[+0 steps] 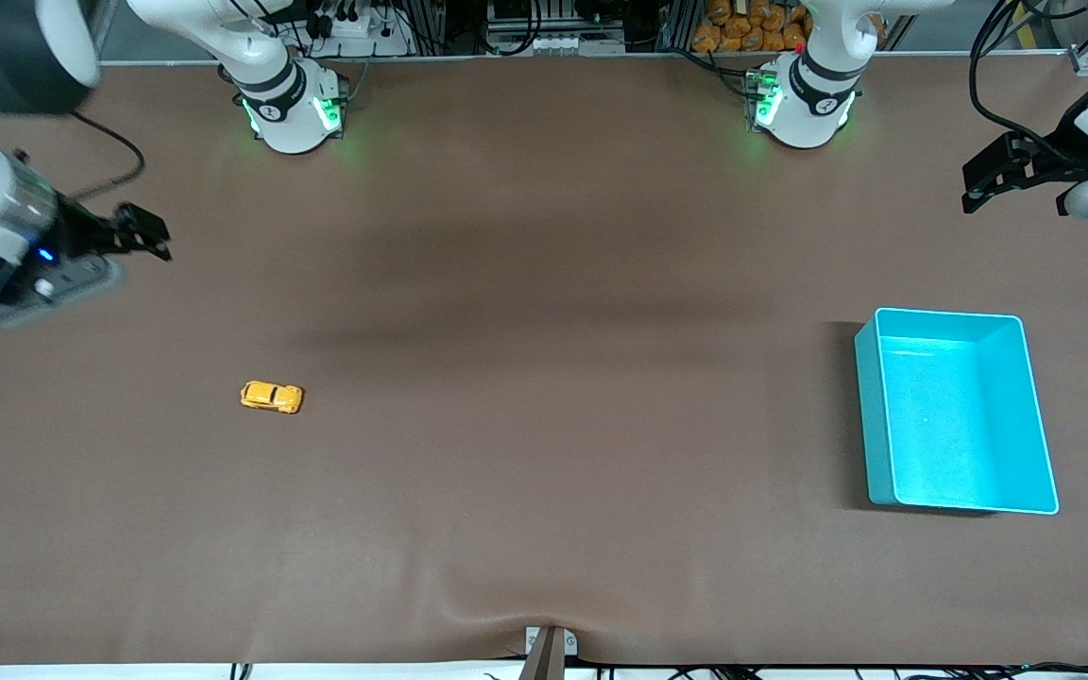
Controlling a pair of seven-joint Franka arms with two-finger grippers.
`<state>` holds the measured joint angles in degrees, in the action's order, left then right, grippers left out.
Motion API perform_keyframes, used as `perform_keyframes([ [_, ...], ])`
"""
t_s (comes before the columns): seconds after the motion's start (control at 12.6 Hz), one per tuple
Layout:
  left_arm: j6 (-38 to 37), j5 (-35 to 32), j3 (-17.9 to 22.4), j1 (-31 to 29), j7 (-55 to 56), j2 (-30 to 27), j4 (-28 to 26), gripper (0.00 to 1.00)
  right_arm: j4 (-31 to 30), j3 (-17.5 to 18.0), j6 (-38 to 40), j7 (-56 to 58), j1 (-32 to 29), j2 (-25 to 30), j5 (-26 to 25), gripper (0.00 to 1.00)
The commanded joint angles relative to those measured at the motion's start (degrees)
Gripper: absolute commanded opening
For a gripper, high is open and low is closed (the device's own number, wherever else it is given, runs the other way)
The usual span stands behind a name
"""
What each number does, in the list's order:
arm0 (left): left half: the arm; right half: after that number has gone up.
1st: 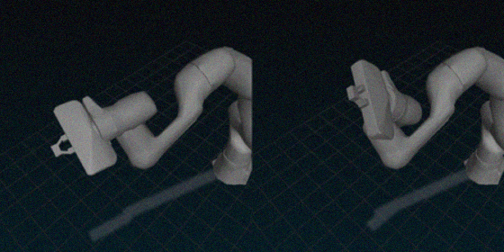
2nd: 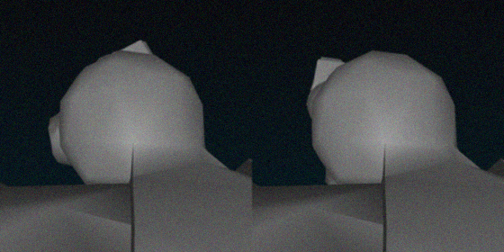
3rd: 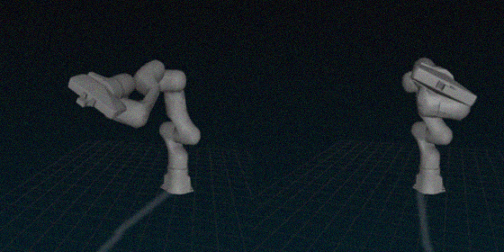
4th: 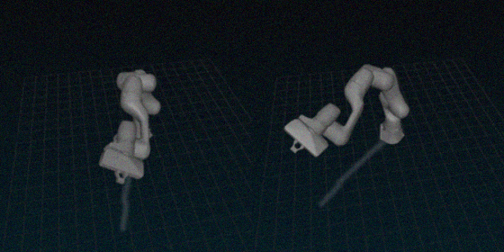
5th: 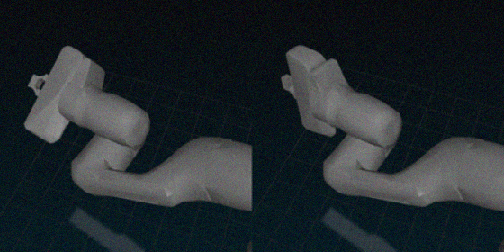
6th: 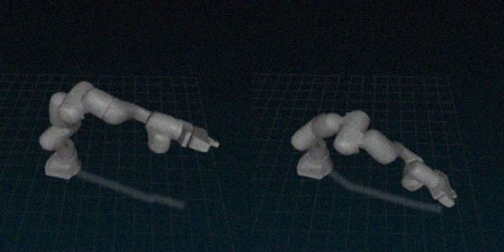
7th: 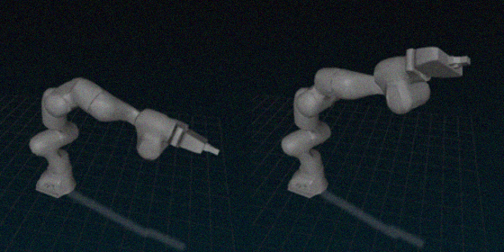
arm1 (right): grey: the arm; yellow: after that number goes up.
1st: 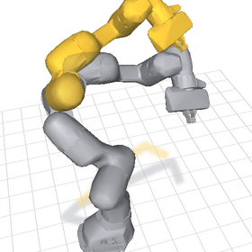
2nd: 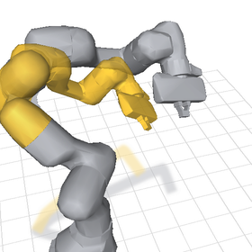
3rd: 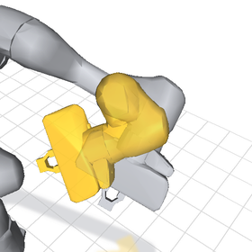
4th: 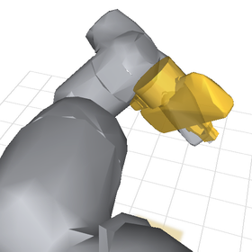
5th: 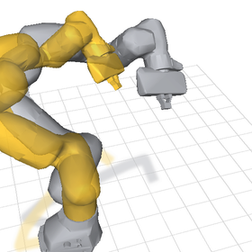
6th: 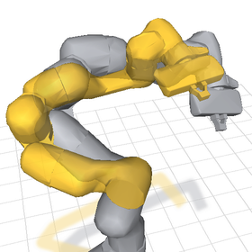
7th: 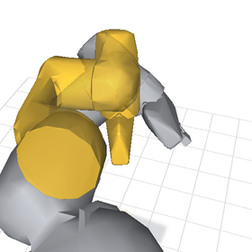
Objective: Wind and store yellow beetle car
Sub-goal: 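Lower the right gripper over the yellow beetle car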
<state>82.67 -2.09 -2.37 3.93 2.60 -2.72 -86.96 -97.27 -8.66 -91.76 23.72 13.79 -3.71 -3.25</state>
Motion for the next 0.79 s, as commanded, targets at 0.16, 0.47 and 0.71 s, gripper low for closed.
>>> perform_keyframes([
  [0.16, -0.9, 0.2, -0.2, -0.2, 0.6, 0.1, 0.6, 1.0, -12.6, -0.4, -16.0, 18.1, 2.7, 0.2, -4.8, 1.0],
  [0.47, -0.9, 0.2, -0.2, -0.2, 0.6, 0.1, 0.5, 1.0, -17.2, -0.5, -27.7, 38.5, 0.5, -4.5, -4.8, 1.0],
  [0.71, -0.9, 0.2, -0.2, -0.2, 0.6, 0.1, 0.5, 1.0, -17.1, -0.4, -33.5, 46.7, -0.9, -11.5, -4.5, 1.0],
])
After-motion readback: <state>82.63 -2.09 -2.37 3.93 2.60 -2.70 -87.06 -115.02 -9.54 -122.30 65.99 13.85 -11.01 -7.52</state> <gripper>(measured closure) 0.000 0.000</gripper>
